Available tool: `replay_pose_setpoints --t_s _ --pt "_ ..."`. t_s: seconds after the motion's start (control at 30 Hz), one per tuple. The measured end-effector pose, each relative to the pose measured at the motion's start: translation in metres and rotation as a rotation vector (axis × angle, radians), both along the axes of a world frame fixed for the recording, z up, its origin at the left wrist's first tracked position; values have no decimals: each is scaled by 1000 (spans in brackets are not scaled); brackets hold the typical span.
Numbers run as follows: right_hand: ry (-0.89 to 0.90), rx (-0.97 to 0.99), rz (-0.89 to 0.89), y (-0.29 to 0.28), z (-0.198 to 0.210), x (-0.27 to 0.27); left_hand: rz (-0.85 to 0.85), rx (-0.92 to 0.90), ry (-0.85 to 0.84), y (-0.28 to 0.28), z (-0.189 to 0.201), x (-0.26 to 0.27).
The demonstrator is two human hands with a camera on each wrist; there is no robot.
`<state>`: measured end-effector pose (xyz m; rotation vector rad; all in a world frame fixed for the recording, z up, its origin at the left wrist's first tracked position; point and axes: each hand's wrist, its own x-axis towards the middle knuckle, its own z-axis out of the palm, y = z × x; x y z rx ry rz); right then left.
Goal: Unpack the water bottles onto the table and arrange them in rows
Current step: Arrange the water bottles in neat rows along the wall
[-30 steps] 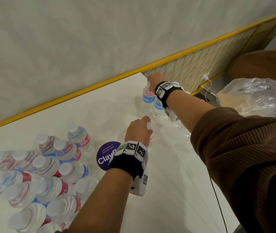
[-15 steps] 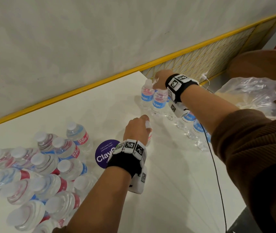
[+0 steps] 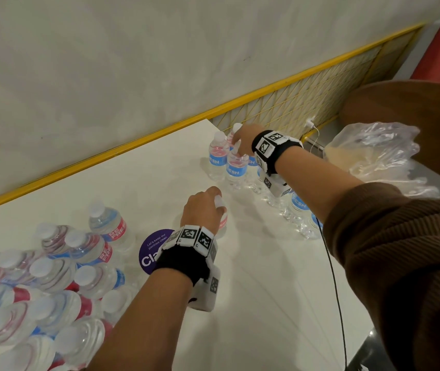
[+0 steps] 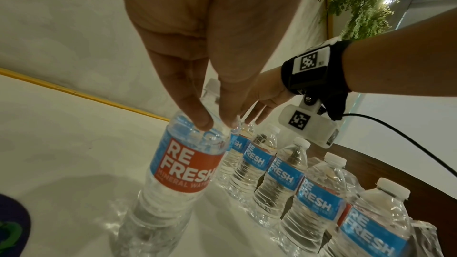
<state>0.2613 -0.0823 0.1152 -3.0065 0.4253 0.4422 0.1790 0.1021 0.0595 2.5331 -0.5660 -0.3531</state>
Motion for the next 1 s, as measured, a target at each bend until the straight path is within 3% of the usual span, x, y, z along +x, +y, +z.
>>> replay_pose_setpoints --t_s 0.13,0.3,0.4,0.5,0.77,1.0 --pt "-278 141 -61 16 -5 -35 -8 44 -22 4 -2 -1" --pt "-3 465 108 54 -53 -113 -11 25 -17 3 -3 -4" --pt "-113 651 6 65 -82 -136 12 -77 122 1 0 -10" --pt "-238 702 -48 68 -101 -149 5 -123 292 8 6 -17" --pt "-309 645 -115 63 -101 -178 -70 486 212 85 43 8" --pt "-313 657 -173 67 -95 -188 -70 773 263 137 37 -3"
